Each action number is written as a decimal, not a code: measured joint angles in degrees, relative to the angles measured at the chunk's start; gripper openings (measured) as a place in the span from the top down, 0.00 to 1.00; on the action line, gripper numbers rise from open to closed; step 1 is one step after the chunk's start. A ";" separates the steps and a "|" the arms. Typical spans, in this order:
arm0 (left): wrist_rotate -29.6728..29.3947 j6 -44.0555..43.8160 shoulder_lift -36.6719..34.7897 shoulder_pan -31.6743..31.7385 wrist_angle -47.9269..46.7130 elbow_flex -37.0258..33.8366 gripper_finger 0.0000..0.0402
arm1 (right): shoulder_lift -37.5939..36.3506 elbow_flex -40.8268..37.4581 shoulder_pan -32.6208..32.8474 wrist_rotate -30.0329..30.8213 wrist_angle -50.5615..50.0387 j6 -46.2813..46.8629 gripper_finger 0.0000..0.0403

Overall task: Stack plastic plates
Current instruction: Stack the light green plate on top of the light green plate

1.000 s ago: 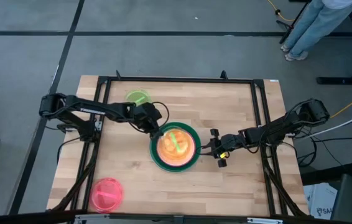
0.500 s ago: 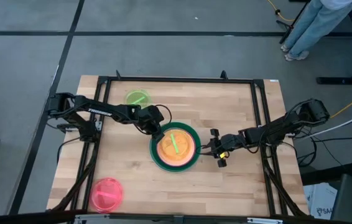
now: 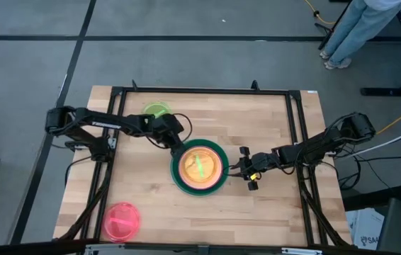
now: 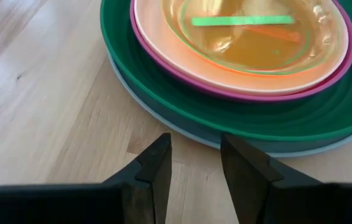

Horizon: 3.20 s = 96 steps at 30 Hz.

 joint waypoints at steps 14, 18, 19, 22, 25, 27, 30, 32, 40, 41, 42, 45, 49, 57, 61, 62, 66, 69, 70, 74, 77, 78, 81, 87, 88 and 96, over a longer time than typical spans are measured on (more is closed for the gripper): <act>-25.95 25.97 -9.94 3.18 -21.07 -0.26 0.74 | 0.00 0.00 0.00 0.01 0.10 -0.02 0.67; -28.13 30.05 -8.44 3.37 -21.49 -2.17 0.74 | 0.00 0.00 0.00 0.02 0.10 -0.02 0.67; -28.28 30.74 -8.01 3.38 -21.40 -2.53 0.74 | 0.00 0.00 0.00 0.02 0.07 -0.02 0.67; -29.79 32.52 -6.75 3.40 -21.17 -4.14 0.74 | 0.00 0.00 0.00 0.02 0.06 -0.02 0.67; -32.49 33.74 -5.44 3.46 -20.81 -5.38 0.74 | 0.00 0.00 0.00 0.00 0.08 -0.02 0.67; -33.52 34.35 -4.59 3.87 -20.74 -6.17 0.74 | 0.00 0.00 0.00 0.02 0.06 -0.02 0.67; -32.84 34.33 -3.46 4.73 -19.56 -7.14 0.74 | 0.00 0.00 0.00 0.02 0.08 -0.02 0.67; -32.34 34.36 -3.15 5.14 -18.62 -7.94 0.74 | 0.00 0.00 0.00 0.02 0.08 -0.02 0.67; -32.81 34.81 -2.66 8.12 -14.30 -9.76 0.74 | 0.02 -0.02 0.00 0.13 0.10 -0.02 0.67; -32.29 34.82 -2.66 8.62 -14.32 -9.92 0.74 | 0.02 0.00 0.00 0.15 0.10 -0.04 0.67; -31.95 34.81 -2.64 9.04 -14.27 -10.06 0.74 | 0.02 0.00 0.00 0.15 0.08 -0.04 0.67; -30.73 35.35 -2.66 10.15 -13.67 -10.86 0.74 | 0.02 -0.01 0.00 0.18 0.10 -0.04 0.67; -32.34 38.45 -2.66 11.13 -11.60 -12.53 0.74 | 0.02 0.00 0.00 0.19 0.10 -0.04 0.67; -32.14 40.86 -2.81 13.00 -6.30 -15.50 0.75 | 0.02 0.00 0.00 0.24 0.10 -0.04 0.67; -30.56 40.99 -2.81 13.47 -6.13 -15.54 0.81 | 0.02 0.00 0.00 0.24 0.10 -0.07 0.67; -30.08 40.97 -2.81 13.52 -6.10 -15.56 0.83 | 0.02 -0.02 0.00 0.24 0.10 -0.08 0.67; -29.46 40.99 -2.77 13.50 -5.89 -15.62 0.94 | 0.02 0.00 0.00 0.26 0.12 -0.22 0.67; -29.80 40.67 -2.70 13.52 -5.11 -15.63 0.99 | 0.02 0.00 0.00 0.26 0.12 -0.22 0.67; -29.99 40.49 -2.68 13.52 -4.85 -15.63 0.99 | 0.02 -0.01 -0.01 0.26 0.11 -0.22 0.67; -31.52 40.38 -2.64 12.21 -3.98 -15.51 0.99 | 0.02 -0.02 0.00 0.28 0.12 -0.26 0.67; -33.12 40.32 -2.64 9.82 -4.64 -13.87 0.99 | 0.02 0.00 0.00 0.28 0.12 -0.24 0.67; -33.41 40.30 -2.66 8.84 -4.68 -13.02 0.99 | 0.02 -0.02 0.00 0.28 0.12 -0.20 0.67; -33.44 40.25 -2.68 5.17 -6.30 -9.91 0.99 | 0.02 0.00 0.00 0.28 0.12 -0.17 0.67; -33.59 39.42 -2.70 -3.26 -7.55 -2.73 1.00 | 0.02 0.00 0.00 0.28 0.12 0.07 0.67; -33.59 39.19 -2.70 -4.75 -7.55 -1.67 1.00 | 0.02 -0.02 -0.02 0.28 0.12 0.07 0.67; -31.87 37.11 -2.69 -14.63 -3.71 2.47 1.00 | 0.02 0.00 0.00 0.28 0.15 0.33 0.67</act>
